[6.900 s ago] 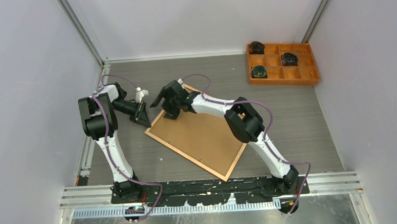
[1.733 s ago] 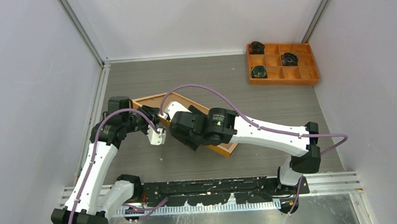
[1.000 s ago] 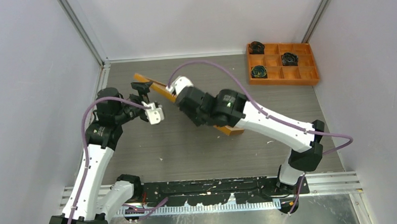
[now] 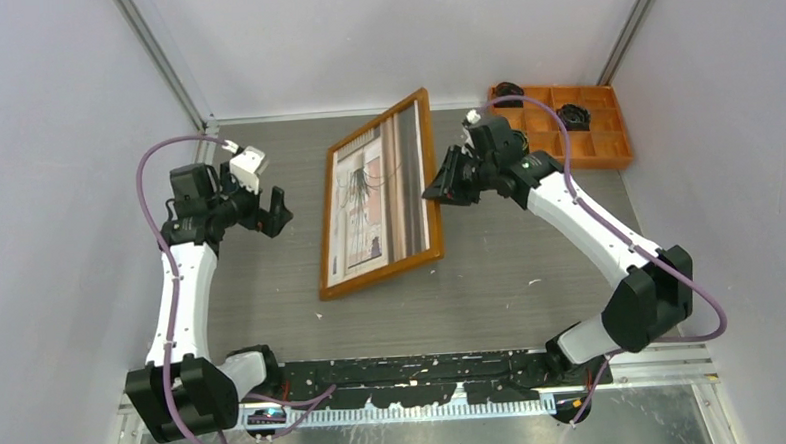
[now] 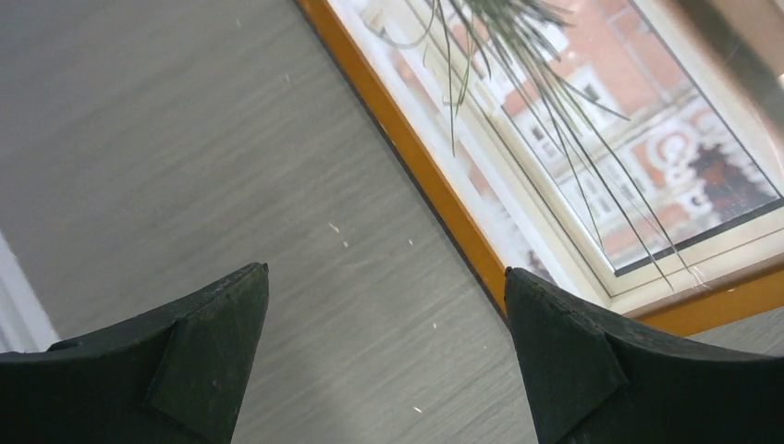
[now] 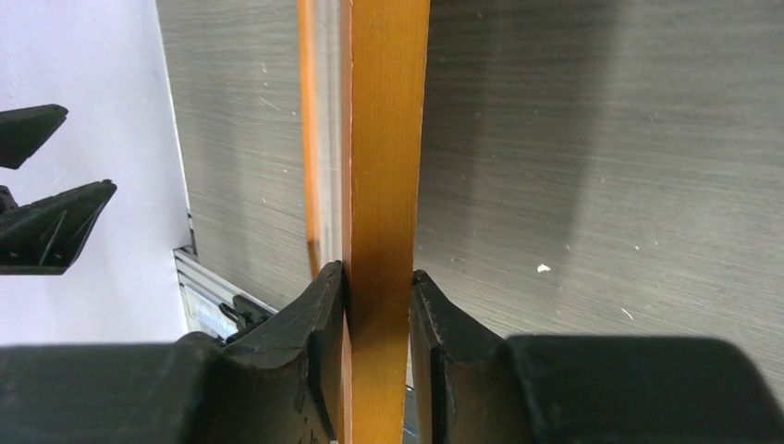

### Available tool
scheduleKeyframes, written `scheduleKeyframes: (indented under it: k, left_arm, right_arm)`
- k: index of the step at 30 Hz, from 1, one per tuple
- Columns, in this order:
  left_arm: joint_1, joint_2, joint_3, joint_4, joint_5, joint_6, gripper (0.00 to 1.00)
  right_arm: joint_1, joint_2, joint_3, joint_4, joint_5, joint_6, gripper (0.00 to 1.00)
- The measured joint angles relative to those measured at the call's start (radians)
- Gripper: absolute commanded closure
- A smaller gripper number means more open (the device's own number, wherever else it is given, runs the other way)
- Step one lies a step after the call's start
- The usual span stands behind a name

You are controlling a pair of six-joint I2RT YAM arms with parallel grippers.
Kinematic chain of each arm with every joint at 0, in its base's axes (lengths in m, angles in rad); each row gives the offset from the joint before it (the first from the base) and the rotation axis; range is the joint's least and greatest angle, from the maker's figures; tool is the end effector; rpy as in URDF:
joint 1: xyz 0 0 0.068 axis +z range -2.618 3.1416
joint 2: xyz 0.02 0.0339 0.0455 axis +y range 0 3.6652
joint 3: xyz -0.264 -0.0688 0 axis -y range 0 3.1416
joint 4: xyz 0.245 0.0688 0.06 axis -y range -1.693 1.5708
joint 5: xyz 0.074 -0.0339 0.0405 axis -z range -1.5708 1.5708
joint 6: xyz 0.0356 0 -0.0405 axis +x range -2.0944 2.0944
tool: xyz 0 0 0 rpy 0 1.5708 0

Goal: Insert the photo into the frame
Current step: Turn over the photo frame at the center of the board.

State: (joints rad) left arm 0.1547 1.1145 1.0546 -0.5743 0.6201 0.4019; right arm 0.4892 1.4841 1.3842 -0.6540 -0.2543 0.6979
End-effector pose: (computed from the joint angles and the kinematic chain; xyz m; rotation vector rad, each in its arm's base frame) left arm 0.2352 0.0157 0.3347 0.5869 2.0088 -0.3493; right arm 0.2835 0.1611 0.3375 0.1211 2.4647 0.8575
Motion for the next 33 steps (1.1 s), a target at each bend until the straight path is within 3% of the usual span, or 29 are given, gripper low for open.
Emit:
scheduleKeyframes:
  k: [5, 11, 17, 25, 29, 33]
  left_arm:
    - [0.016, -0.003, -0.106, 0.009, -0.021, -0.031, 0.0]
    - [0.029, 0.002, -0.15, 0.027, -0.038, -0.056, 0.0]
    - [0.037, 0.047, -0.164, 0.054, -0.064, -0.059, 0.0]
    - [0.037, 0.064, -0.167, 0.055, -0.084, -0.039, 0.0]
    - [0.037, 0.066, -0.167, 0.054, -0.087, -0.026, 0.0]
    - [0.037, 0.069, -0.167, 0.053, -0.09, -0.024, 0.0]
  right_arm:
    - [-0.025, -0.068, -0.235, 0.151, -0.046, 0.016, 0.92]
    - [-0.028, -0.071, -0.404, 0.288, -0.069, 0.016, 0.88]
    - [-0.028, -0.069, -0.536, 0.392, -0.043, 0.013, 0.84]
    - [-0.027, -0.023, -0.656, 0.527, -0.011, 0.013, 0.71]
    - [-0.026, 0.01, -0.668, 0.547, 0.007, 0.011, 0.49]
    - [-0.026, 0.014, -0.667, 0.549, 0.044, -0.006, 0.2]
